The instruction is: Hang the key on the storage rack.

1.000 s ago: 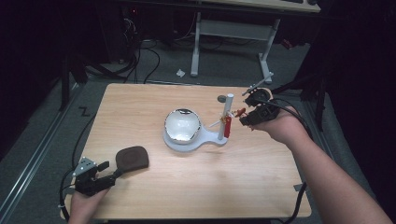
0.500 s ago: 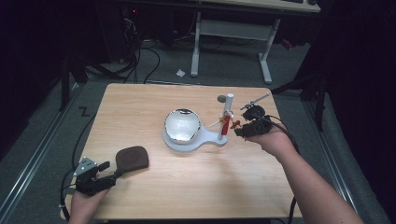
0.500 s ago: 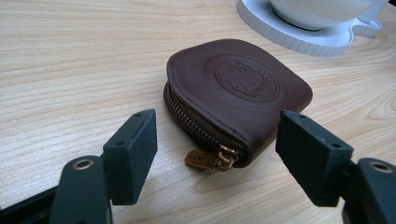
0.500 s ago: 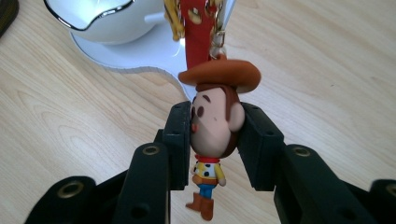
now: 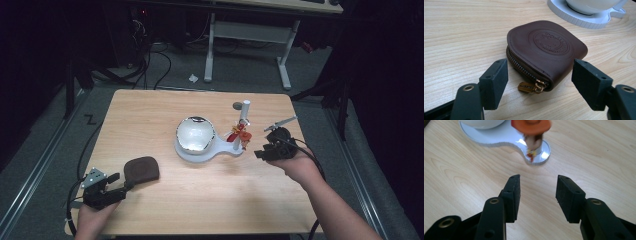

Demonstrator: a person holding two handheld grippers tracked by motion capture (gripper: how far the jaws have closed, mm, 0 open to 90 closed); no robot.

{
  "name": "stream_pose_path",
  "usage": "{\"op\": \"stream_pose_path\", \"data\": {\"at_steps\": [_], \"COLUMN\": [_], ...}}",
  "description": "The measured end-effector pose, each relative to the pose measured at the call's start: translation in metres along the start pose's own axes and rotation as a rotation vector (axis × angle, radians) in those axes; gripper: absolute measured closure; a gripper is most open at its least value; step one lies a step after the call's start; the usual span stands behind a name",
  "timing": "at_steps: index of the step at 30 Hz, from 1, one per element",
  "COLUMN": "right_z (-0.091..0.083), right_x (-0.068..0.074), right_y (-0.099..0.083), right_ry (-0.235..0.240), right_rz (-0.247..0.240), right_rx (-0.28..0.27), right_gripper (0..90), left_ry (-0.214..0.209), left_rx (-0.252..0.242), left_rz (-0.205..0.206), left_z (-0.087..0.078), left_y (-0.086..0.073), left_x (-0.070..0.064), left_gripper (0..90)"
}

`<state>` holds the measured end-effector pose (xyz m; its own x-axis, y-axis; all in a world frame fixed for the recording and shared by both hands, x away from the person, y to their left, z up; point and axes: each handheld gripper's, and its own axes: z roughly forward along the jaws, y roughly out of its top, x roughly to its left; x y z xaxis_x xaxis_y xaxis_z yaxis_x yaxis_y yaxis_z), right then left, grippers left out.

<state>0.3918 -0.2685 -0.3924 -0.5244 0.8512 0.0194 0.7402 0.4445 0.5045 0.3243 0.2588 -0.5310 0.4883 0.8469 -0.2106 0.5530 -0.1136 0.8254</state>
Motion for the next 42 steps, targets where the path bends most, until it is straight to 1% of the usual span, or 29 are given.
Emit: {"op": "stream_pose_path", "data": {"at_steps": [1, 3, 4, 6, 7, 8, 11, 14, 17, 19, 23, 26, 28, 29, 30, 31, 32, 33, 34, 35, 36, 37, 38, 40, 42], "right_z": [0.0, 0.001, 0.001, 0.002, 0.002, 0.002, 0.005, 0.01, 0.019, 0.026, 0.039, 0.049, 0.054, 0.054, 0.058, 0.06, 0.06, 0.061, 0.057, 0.057, 0.057, 0.057, 0.058, 0.059, 0.06], "right_x": [0.002, 0.004, 0.005, 0.007, 0.007, 0.009, 0.012, 0.014, 0.018, 0.02, 0.022, 0.022, 0.022, 0.022, 0.024, 0.025, 0.025, 0.025, 0.024, 0.023, 0.023, 0.02, 0.016, 0.015, 0.017], "right_y": [-0.004, -0.014, -0.018, -0.027, -0.027, -0.035, -0.048, -0.062, -0.078, -0.088, -0.109, -0.124, -0.134, -0.134, -0.146, -0.153, -0.153, -0.158, -0.16, -0.161, -0.161, -0.161, -0.16, -0.16, -0.161], "right_ry": [0.0, -0.004, -0.011, -0.004, -0.004, -0.011, -0.016, -0.023, -0.049, -0.046, -0.048, -0.023, -0.004, -0.004, -0.013, -0.025, -0.025, -0.021, -0.041, -0.05, -0.05, -0.056, -0.032, -0.023, -0.04], "right_rz": [-0.001, -0.005, 0.001, 0.004, 0.004, 0.006, 0.007, 0.021, 0.001, -0.001, 0.019, 0.072, 0.115, 0.115, 0.13, 0.126, 0.126, 0.124, 0.085, 0.076, 0.076, 0.07, 0.093, 0.096, 0.065], "right_rx": [0.0, -0.019, -0.014, -0.034, -0.034, -0.047, -0.052, -0.086, -0.118, -0.14, -0.183, -0.228, -0.263, -0.263, -0.304, -0.327, -0.327, -0.325, -0.342, -0.353, -0.353, -0.358, -0.369, -0.374, -0.379], "right_gripper": [53.1, 52.0, 51.3, 50.6, 50.6, 50.3, 50.2, 48.7, 48.1, 47.6, 47.8, 47.4, 47.2, 47.2, 47.2, 47.9, 47.9, 47.0, 45.6, 45.4, 45.4, 45.1, 44.9, 45.0, 45.6], "left_ry": [0.0, -0.001, -0.002, -0.002, -0.002, -0.005, -0.01, -0.012, -0.018, -0.019, -0.022, -0.022, -0.013, -0.013, -0.011, -0.008, -0.004, 0.001, 0.021, 0.032, 0.032, 0.049, 0.058, 0.065, 0.079], "left_rx": [0.0, 0.003, 0.005, 0.007, 0.007, 0.011, 0.019, 0.022, 0.03, 0.032, 0.034, 0.036, 0.032, 0.032, 0.033, 0.034, 0.035, 0.035, 0.037, 0.039, 0.039, 0.035, 0.023, 0.016, 0.013], "left_rz": [-0.001, 0.0, 0.001, 0.0, 0.0, -0.001, -0.003, -0.008, -0.017, -0.022, -0.031, -0.033, -0.034, -0.034, -0.034, -0.034, -0.036, -0.039, -0.04, -0.038, -0.038, -0.035, -0.034, -0.032, -0.03], "left_z": [0.0, 0.0, 0.0, 0.001, 0.001, 0.001, 0.002, 0.003, 0.004, 0.004, 0.005, 0.005, 0.004, 0.004, 0.003, 0.003, 0.002, 0.002, 0.002, 0.002, 0.002, 0.001, 0.0, -0.001, 0.0], "left_y": [0.0, 0.0, 0.0, 0.0, 0.0, 0.001, 0.001, 0.001, 0.001, 0.001, 0.002, 0.002, 0.002, 0.002, 0.003, 0.002, 0.002, 0.002, 0.002, 0.002, 0.002, 0.003, 0.005, 0.006, 0.009], "left_x": [-0.001, -0.002, -0.002, -0.003, -0.003, -0.004, -0.005, -0.006, -0.007, -0.007, -0.007, -0.007, -0.008, -0.008, -0.008, -0.008, -0.008, -0.009, -0.01, -0.01, -0.01, -0.01, -0.009, -0.009, -0.007], "left_gripper": [29.8, 29.8, 29.8, 29.8, 29.8, 29.8, 29.8, 29.7, 29.5, 29.3, 29.1, 28.6, 28.4, 28.4, 28.3, 28.3, 28.3, 28.3, 27.2, 26.8, 26.7, 26.7, 26.7, 26.5, 26.0]}}
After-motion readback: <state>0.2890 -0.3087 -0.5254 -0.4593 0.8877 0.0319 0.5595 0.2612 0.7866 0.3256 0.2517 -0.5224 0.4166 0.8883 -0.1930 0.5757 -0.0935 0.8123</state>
